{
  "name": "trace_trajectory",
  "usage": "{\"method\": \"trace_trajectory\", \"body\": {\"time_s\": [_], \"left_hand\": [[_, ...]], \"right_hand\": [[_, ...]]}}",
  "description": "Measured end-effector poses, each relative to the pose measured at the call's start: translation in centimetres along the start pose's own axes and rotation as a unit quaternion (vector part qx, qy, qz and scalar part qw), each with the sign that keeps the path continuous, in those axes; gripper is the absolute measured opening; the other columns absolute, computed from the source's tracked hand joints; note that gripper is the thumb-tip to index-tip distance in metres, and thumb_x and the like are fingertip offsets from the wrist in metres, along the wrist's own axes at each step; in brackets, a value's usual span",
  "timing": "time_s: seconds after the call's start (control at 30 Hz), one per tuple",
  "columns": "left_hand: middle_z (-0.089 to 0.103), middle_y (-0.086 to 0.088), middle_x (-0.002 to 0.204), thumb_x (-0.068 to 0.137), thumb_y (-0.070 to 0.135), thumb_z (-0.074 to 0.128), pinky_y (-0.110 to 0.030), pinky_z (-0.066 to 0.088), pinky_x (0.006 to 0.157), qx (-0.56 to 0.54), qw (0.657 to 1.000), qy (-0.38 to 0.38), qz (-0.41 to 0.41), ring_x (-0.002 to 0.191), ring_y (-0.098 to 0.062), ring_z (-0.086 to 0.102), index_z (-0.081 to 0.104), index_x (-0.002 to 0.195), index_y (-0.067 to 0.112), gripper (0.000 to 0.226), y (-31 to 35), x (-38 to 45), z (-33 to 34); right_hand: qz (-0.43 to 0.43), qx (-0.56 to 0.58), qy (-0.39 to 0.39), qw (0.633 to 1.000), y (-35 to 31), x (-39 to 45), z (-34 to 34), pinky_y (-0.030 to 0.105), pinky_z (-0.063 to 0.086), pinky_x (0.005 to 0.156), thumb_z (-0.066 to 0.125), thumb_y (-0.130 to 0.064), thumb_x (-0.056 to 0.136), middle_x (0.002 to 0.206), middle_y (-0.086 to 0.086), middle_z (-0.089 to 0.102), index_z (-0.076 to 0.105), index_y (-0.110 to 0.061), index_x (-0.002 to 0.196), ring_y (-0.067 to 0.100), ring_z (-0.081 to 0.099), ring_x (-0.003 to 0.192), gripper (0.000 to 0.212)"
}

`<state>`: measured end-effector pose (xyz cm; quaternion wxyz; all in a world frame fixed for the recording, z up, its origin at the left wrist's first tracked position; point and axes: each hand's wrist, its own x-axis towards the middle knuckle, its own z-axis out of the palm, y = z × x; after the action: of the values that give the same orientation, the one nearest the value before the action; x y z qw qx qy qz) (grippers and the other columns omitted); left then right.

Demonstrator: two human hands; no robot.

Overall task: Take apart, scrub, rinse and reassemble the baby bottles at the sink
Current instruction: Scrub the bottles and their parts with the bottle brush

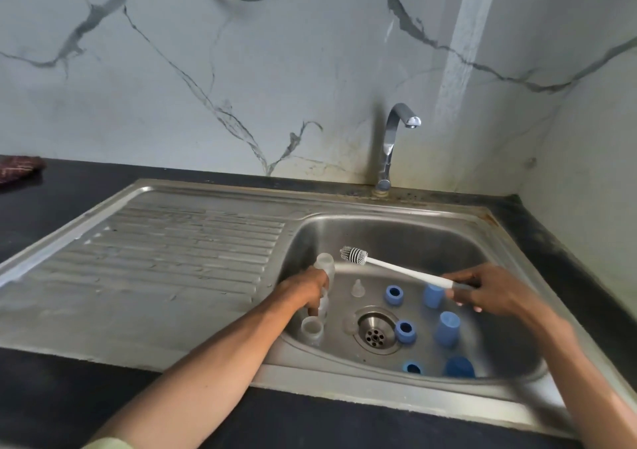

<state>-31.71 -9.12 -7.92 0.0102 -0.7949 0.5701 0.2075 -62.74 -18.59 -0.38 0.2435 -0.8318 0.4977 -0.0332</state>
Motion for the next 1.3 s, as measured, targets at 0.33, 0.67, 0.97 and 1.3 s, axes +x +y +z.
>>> {"method": "trace_trajectory", "body": {"time_s": [0.33,0.67,0.97,1.3], "left_hand": [[0.065,-0.002,0.111,0.064,0.029,0.09,-0.025,0.044,0.067,-0.069,0.992,0.102,0.014,0.093,-0.02,0.064,0.068,0.112,0.018,0.054,0.4,-1.4,-2.4],[0.054,-0.005,0.111,0.06,0.04,0.074,-0.026,0.048,0.088,-0.231,0.915,0.325,0.061,0.097,-0.017,0.055,0.069,0.113,0.024,0.056,1.0,-2.0,-4.4],[0.057,-0.002,0.121,0.081,0.024,0.071,-0.045,0.044,0.096,-0.168,0.901,0.379,0.128,0.112,-0.028,0.05,0.053,0.132,0.023,0.054,0.9,-0.5,-4.8],[0.061,0.0,0.124,0.069,0.027,0.088,-0.034,0.048,0.09,-0.198,0.904,0.355,0.131,0.113,-0.022,0.054,0.053,0.125,0.023,0.066,0.3,0.4,-4.5]], "right_hand": [[-0.002,0.039,0.018,0.999,0.2,-0.1,-0.2,0.022,0.047,0.066,0.071,-0.031,0.091,0.082,-0.008,0.074,0.068,-0.035,0.121,0.013,0.066,0.074,0.031],[-0.022,0.094,0.057,0.994,-0.1,-0.8,-1.1,0.022,0.042,0.061,0.07,-0.024,0.092,0.074,-0.004,0.069,0.066,-0.029,0.125,0.013,0.06,0.067,0.033],[-0.041,0.097,0.083,0.991,0.4,-0.7,-1.9,0.027,0.044,0.071,0.068,-0.02,0.093,0.07,-0.006,0.067,0.067,-0.026,0.125,0.014,0.06,0.072,0.033],[-0.047,0.073,0.114,0.99,0.5,-0.4,-1.7,0.035,0.048,0.094,0.074,-0.019,0.088,0.113,-0.006,0.071,0.068,-0.031,0.124,0.016,0.062,0.099,0.039]]}}
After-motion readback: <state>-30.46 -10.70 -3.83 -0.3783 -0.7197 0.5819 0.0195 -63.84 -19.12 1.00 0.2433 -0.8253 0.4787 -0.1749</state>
